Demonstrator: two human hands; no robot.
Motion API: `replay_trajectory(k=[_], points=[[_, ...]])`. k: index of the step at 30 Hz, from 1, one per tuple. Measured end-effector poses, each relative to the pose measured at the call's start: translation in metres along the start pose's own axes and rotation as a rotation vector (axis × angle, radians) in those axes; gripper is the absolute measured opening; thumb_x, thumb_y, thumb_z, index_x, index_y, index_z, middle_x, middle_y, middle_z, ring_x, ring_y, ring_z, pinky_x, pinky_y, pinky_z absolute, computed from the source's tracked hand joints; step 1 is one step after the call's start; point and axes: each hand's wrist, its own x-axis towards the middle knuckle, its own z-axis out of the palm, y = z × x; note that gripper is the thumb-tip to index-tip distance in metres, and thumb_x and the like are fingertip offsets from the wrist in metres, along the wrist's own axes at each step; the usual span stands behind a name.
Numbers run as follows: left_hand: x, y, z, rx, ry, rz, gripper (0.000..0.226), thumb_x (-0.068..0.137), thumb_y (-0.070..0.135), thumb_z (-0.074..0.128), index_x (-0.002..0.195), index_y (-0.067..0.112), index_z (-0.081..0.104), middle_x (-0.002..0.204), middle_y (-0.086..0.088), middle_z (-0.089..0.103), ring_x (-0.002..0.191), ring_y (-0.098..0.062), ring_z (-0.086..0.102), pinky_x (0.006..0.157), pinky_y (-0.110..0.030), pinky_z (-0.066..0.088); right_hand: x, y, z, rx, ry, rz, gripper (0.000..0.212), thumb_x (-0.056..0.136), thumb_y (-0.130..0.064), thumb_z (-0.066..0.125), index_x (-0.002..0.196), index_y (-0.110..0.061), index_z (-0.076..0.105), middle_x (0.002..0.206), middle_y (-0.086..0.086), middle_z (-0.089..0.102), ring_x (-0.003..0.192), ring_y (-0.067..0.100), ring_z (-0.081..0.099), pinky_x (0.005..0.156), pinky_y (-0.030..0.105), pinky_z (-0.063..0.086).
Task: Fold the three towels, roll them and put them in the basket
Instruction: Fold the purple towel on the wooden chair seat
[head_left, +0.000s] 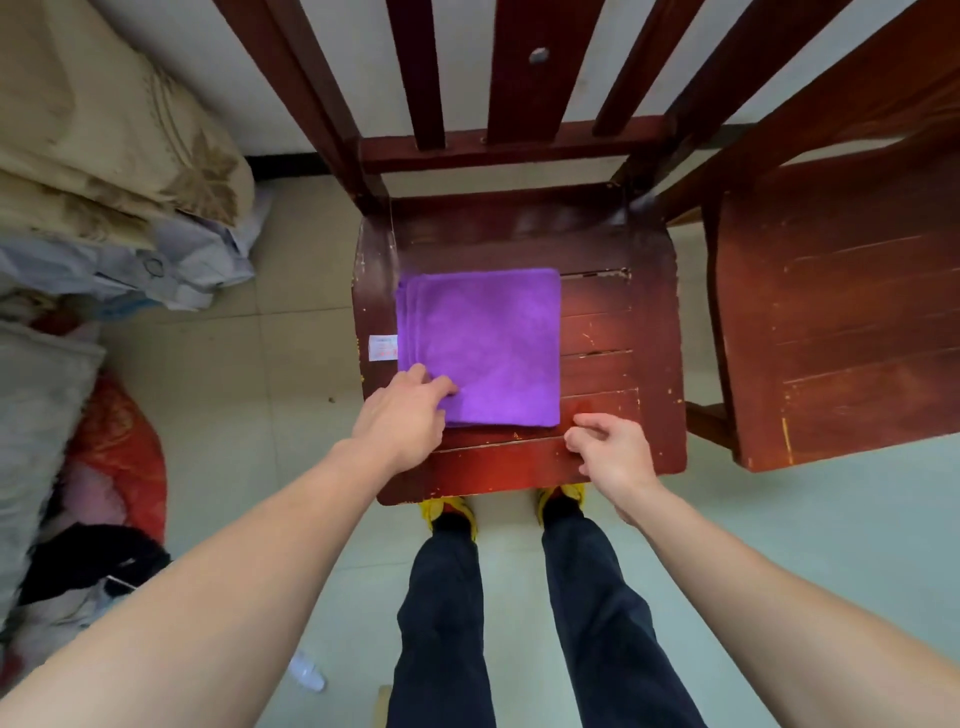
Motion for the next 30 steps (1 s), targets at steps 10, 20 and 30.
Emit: replay_trajectory(k=[10, 20, 30], points=[[0.049, 0.017, -0.028, 0.528, 0.143, 0.264, 0.11, 0.068, 0.053, 0.074, 0.152, 0.021, 0.012, 0.16, -0.012, 0.005, 0.146, -0.03, 0.011, 0.111, -0.044, 0.024, 0.021, -0.038, 0.027, -0.268, 0.005, -0.224, 0.073, 0.061, -0.053, 0.082, 0.121, -0.025, 0.051, 0.108, -0.003, 0.067, 0.097, 0.022, 0.064, 0.08, 0.035, 0.051], [0.055, 0.047, -0.04, -0.607, 0.293, -0.048, 0.067, 0.075, 0.044, 0.075, 0.132, 0.018, 0.051, 0.109, -0.005, 0.062, 0.1, -0.019, 0.058, 0.088, -0.032, 0.047, 0.026, -0.06, -0.025, -0.373, 0.215, -0.461, 0.031, 0.068, -0.018, 0.072, 0.084, -0.025, 0.046, 0.085, -0.005, 0.05, 0.077, 0.021, 0.047, 0.066, 0.029, 0.032], [0.059, 0.05, -0.066, -1.075, 0.313, -0.448, 0.013, 0.076, 0.018, 0.068, 0.081, 0.027, 0.06, 0.093, -0.001, 0.06, 0.077, -0.022, 0.06, 0.048, -0.028, 0.052, -0.026, -0.049, -0.005, -0.992, 0.251, -1.037, 0.028, 0.067, -0.01, 0.072, 0.093, -0.014, 0.06, 0.087, 0.007, 0.054, 0.077, 0.031, 0.051, 0.057, 0.037, 0.035]])
